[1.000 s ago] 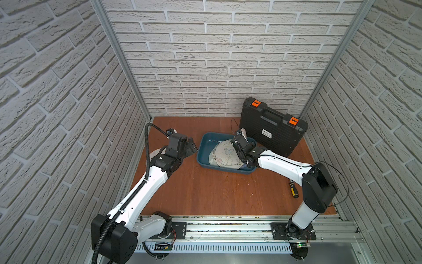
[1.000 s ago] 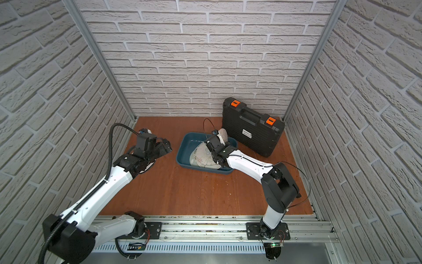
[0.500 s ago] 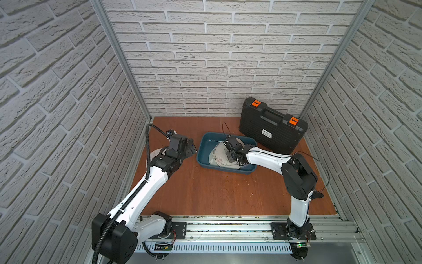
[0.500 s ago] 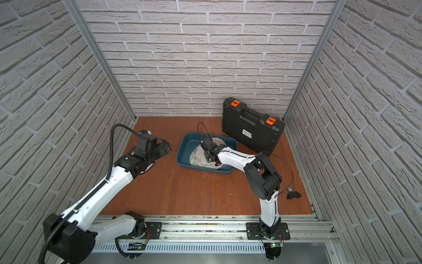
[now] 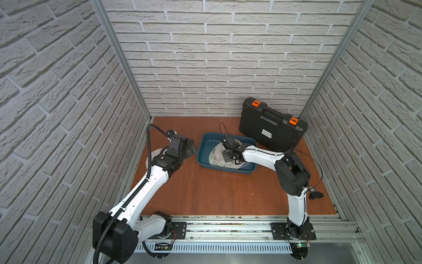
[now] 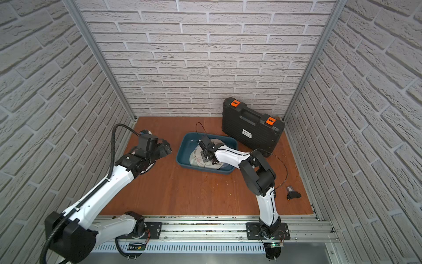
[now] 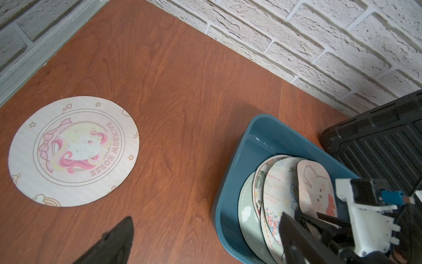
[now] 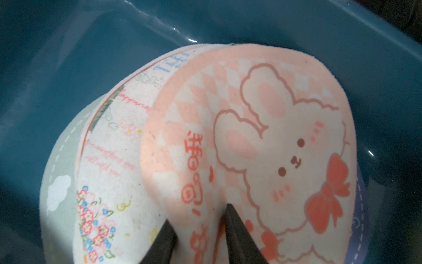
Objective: Put the coasters into the storage box
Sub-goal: Place the coaster in the storage box, then pick up the coaster from the center of the board.
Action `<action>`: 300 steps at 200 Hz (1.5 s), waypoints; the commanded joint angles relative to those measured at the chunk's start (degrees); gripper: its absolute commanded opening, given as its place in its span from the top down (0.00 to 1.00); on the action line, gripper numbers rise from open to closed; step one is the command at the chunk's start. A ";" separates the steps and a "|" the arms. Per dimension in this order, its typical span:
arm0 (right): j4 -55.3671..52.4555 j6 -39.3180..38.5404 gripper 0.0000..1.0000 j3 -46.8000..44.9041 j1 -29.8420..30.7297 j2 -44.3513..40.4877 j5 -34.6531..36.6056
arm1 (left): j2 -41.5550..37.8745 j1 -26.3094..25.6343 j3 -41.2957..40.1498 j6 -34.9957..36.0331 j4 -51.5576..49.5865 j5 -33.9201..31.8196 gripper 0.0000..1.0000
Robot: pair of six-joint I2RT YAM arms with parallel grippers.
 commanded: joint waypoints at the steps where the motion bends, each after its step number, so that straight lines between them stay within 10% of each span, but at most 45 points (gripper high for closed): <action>1: 0.24 0.46 0.59 -0.08 0.10 -1.15 -1.96 | 0.49 0.31 -0.79 0.70 0.02 -0.93 0.02; 97: 4.88 -0.22 0.18 -4.74 0.01 -9.85 -8.53 | 0.78 0.54 -1.16 0.80 -0.29 -1.33 0.02; 172: 5.47 -0.29 0.17 -5.86 0.07 -12.30 -12.92 | 1.43 2.52 -1.12 0.30 -4.28 -4.23 0.02; 300: 9.47 -3.57 0.17 -8.52 3.13 -16.98 -22.22 | 16.52 23.84 1.38 6.01 -5.54 5.38 0.02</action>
